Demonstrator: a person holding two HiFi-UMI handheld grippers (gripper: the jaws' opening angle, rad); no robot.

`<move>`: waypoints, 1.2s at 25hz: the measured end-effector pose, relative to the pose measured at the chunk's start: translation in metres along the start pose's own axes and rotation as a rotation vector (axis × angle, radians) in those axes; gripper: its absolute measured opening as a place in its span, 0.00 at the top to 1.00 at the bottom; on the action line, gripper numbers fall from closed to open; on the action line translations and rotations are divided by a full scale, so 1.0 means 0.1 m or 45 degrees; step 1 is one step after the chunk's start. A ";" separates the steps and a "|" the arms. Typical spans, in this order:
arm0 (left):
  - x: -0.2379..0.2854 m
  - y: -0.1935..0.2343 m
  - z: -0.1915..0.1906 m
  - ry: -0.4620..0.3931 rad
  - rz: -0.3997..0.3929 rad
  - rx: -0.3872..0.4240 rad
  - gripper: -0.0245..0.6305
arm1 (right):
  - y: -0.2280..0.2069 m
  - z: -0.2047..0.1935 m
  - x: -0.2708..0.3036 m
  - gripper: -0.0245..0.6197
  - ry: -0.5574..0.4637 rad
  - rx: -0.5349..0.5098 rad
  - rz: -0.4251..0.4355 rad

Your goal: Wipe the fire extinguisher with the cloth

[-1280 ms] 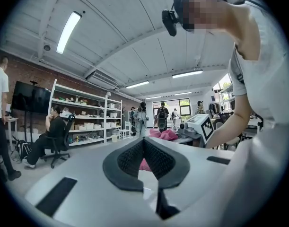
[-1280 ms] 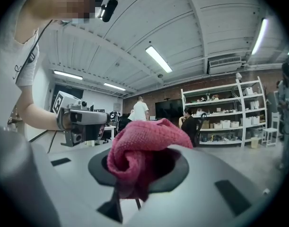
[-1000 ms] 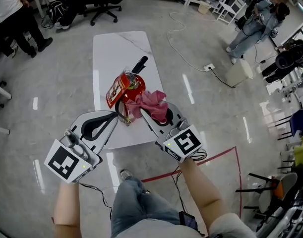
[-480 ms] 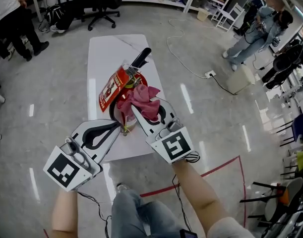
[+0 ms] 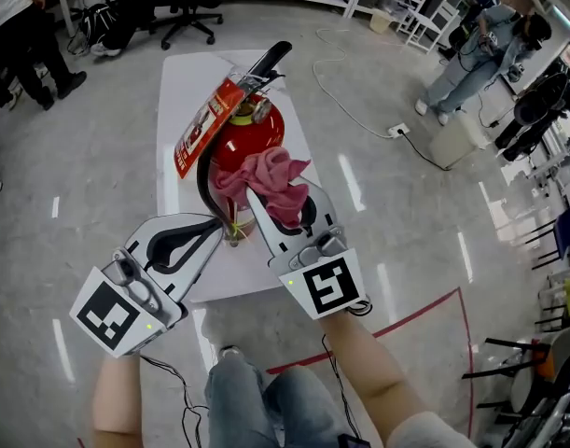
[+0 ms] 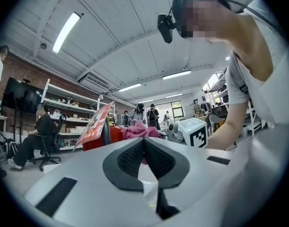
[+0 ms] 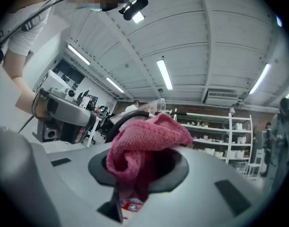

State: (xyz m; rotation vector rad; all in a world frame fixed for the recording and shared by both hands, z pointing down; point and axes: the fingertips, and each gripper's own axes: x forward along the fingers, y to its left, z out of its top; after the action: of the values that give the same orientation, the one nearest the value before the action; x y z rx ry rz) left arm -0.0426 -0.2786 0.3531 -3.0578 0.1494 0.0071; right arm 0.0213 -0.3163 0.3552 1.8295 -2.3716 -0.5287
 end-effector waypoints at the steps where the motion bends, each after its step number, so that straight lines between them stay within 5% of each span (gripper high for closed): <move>1: -0.02 -0.01 -0.09 -0.011 -0.001 0.010 0.95 | 0.08 -0.15 -0.02 0.80 0.021 -0.002 0.007; 16: 0.05 -0.12 -1.19 -0.014 -0.034 0.187 0.95 | 0.43 -1.57 -0.17 0.80 0.047 0.013 -0.029; 22: 0.09 -0.21 -1.58 -0.005 -0.022 0.226 0.95 | 0.37 -1.68 -0.11 0.80 -0.021 0.181 -0.006; 30: 0.01 -0.45 -1.85 -0.016 -0.008 0.229 0.95 | 0.42 -1.80 -0.15 0.80 0.050 0.091 0.075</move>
State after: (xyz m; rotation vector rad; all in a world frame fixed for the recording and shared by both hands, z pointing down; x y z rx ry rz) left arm -0.0373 -0.2487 0.5411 -2.8782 0.1314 0.0120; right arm 0.0388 -0.3303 0.5388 1.7748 -2.4396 -0.4039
